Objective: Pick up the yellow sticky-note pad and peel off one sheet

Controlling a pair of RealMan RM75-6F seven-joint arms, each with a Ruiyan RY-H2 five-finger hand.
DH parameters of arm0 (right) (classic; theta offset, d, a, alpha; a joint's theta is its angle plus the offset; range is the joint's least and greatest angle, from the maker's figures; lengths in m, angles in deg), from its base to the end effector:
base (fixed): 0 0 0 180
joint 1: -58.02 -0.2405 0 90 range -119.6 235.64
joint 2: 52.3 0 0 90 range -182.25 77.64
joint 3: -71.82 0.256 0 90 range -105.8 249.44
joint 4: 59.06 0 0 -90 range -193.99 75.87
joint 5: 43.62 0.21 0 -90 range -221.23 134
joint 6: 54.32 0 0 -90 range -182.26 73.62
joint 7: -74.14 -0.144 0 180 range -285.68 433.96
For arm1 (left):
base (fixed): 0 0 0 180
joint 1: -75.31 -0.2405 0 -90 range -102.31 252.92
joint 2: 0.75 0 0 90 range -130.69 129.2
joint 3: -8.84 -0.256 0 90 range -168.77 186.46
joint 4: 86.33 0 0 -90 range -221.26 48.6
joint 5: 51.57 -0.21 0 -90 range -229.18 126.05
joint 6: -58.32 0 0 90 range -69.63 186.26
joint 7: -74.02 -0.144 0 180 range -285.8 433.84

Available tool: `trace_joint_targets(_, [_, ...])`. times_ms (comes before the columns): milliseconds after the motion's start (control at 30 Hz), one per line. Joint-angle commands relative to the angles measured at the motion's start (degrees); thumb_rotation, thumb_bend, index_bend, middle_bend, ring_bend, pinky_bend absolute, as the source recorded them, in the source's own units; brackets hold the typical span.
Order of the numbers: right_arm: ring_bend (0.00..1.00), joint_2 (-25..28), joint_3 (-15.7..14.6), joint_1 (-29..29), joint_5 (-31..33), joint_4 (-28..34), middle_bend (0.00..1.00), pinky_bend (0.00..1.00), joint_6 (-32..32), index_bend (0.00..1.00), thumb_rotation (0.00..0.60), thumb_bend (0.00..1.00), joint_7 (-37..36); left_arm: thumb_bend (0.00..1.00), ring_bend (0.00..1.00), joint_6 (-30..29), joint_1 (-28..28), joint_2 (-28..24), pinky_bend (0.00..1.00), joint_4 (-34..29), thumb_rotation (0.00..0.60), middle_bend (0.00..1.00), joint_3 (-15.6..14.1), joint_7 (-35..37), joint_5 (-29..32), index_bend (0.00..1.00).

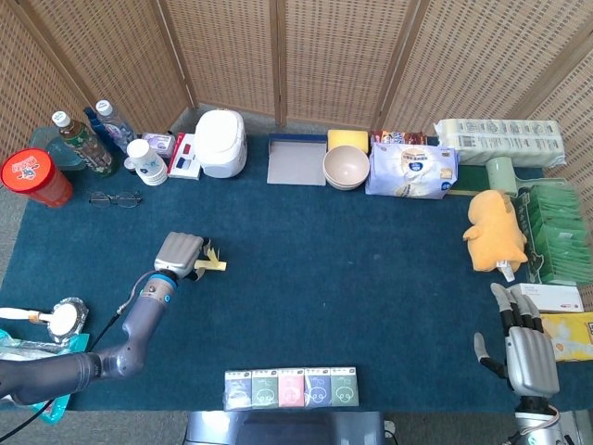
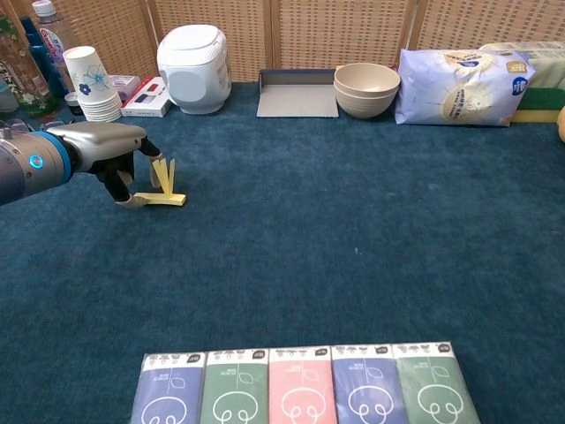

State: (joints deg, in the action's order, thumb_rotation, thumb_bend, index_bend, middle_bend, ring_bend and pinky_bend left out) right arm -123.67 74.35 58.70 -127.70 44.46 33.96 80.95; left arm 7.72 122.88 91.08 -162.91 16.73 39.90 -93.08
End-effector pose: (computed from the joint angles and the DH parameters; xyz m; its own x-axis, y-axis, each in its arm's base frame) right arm -0.2762 -0.1491 0.1163 0.2031 -0.0005 0.9792 -0.9737 0.1052 0.2020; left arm -0.1872 0.3687 -0.0335 0.5684 0.3786 0.7305 0.8215 -0.2107 -0.5299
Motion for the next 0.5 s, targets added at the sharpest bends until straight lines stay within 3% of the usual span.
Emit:
trace_joint_targets(33, [0.0,0.0,0.02,0.03,0.01,-0.04,0.13,0.05,0.01,0.04,0.6,0.46,-0.03,0.29,1.0,0.23,0.17,0.04,0.94,0.2,0.6,1.0,-0.24,-0.35,0.23,0.4])
trace_joint_targets(500, [0.0,0.01,0.18,0.2,0.02,-0.34,0.13,0.05,0.11,0.04,0.6,0.46,-0.61,0.29,1.0,0.48,0.98,0.32,0.94,0.0,0.6,1.0,-1.29,-2.1,1.81,0.47])
